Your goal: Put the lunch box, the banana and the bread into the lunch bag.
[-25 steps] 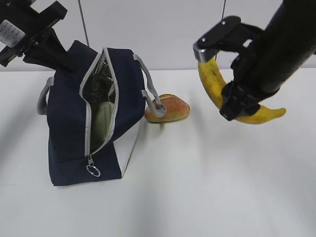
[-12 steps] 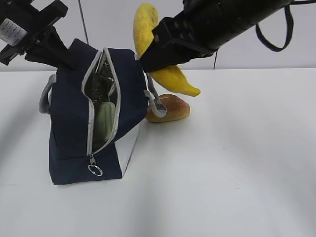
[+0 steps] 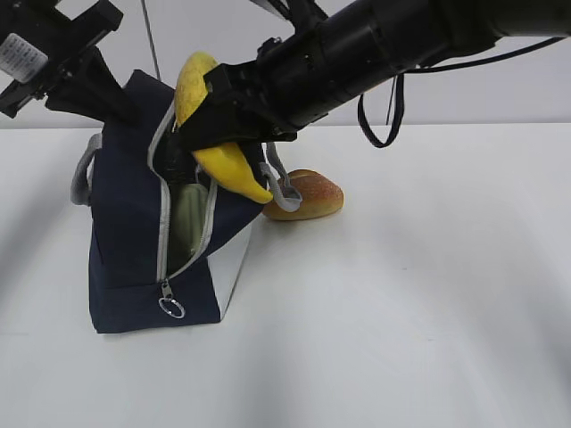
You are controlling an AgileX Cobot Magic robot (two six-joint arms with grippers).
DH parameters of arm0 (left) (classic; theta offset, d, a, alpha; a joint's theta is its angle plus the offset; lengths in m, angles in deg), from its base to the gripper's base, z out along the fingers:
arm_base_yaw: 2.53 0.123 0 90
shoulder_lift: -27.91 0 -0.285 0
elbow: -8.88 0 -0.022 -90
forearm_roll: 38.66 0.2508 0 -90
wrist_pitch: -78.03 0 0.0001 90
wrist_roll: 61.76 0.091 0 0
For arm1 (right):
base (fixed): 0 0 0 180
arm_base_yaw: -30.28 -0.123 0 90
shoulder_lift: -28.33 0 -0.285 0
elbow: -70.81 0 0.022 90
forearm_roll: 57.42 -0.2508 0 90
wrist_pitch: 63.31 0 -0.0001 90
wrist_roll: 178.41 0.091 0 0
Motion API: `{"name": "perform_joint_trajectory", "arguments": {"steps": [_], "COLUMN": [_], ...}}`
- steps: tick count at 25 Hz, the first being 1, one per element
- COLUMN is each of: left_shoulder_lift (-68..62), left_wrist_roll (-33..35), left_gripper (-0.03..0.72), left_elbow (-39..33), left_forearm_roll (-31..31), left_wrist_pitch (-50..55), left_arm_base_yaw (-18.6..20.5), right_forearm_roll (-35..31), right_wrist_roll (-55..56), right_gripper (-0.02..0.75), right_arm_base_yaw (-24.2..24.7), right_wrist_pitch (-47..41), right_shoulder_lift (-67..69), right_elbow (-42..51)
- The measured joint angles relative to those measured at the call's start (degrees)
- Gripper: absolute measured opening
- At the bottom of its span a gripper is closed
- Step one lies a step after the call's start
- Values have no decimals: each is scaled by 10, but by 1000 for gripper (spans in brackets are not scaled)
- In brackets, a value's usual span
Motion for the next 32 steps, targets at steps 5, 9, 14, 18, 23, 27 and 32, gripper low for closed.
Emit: {"name": "perform_joint_trajectory", "arguments": {"steps": [5, 9, 14, 18, 23, 27, 32], "left_shoulder_lift": [0, 0, 0, 0, 0, 0, 0], "left_wrist_roll": [0, 0, 0, 0, 0, 0, 0], "left_gripper": [0, 0, 0, 0, 0, 0, 0], "left_elbow": [0, 0, 0, 0, 0, 0, 0], "left_forearm_roll": [0, 0, -1, -2, -2, -2, -2], "left_wrist_pitch": [0, -1, -1, -1, -1, -1, -1], "left_arm_base_yaw": [0, 0, 0, 0, 0, 0, 0], "right_forearm_roll": [-20, -21, -23, -34, -44, -40, 10], "right_wrist_roll": [-5, -5, 0, 5, 5, 5, 14], "right_gripper": [320, 320, 320, 339, 402, 445, 456], "right_arm_base_yaw": [-2, -2, -2, -11, -21, -21, -5], "right_wrist_pitch": [-18, -24, -23, -18, -12, -13, -57], "right_shoulder_lift": [53, 82, 106, 119, 147, 161, 153], "right_elbow": [-31, -34, -41, -66, -104, -107, -139]}}
